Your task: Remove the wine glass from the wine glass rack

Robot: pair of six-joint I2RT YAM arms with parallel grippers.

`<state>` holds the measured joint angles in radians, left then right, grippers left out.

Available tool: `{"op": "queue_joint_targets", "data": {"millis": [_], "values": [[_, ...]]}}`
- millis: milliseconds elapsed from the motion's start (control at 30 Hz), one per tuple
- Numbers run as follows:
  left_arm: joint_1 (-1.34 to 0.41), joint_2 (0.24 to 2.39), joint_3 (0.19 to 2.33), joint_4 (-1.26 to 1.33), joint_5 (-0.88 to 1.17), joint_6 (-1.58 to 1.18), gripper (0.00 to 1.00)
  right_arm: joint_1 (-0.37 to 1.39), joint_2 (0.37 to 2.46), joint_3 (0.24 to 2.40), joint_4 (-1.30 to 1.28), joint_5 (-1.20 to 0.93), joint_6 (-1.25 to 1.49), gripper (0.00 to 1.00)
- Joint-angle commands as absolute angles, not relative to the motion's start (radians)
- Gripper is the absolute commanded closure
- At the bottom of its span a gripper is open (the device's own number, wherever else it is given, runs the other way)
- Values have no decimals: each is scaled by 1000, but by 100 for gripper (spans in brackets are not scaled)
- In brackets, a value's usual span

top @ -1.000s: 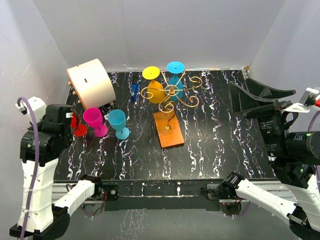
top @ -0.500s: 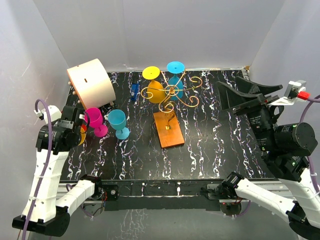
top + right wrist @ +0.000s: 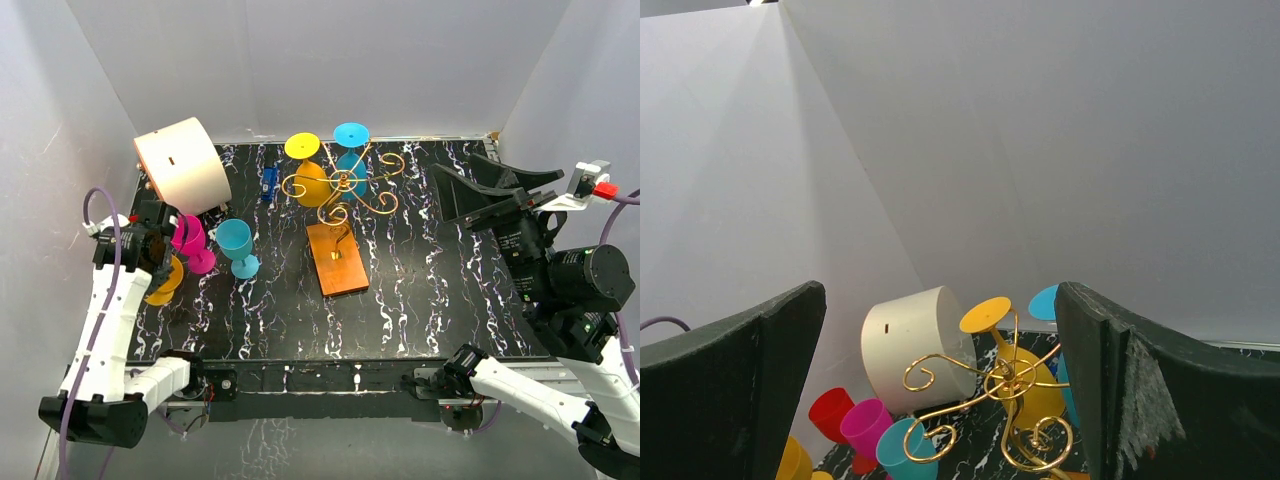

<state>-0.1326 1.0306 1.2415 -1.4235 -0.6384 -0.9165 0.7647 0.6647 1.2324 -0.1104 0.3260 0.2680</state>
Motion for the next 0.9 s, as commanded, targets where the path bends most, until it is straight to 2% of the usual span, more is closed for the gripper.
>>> {"op": "queue_joint_targets", "data": {"millis": [0, 100, 433, 867], "values": [[-45, 1046, 1235, -1385, -612, -896, 100, 765, 653, 1247, -110, 319, 273, 2], [86, 1056, 1225, -1289, -472, -786, 100, 765, 643, 1238, -111, 321, 276, 2], [293, 1167, 1293, -1227, -324, -764, 100, 765, 652, 1245, -121, 319, 276, 2], [423, 1231, 1244, -1186, -218, -734, 100, 765, 656, 1220, -103, 324, 274, 2]]}}
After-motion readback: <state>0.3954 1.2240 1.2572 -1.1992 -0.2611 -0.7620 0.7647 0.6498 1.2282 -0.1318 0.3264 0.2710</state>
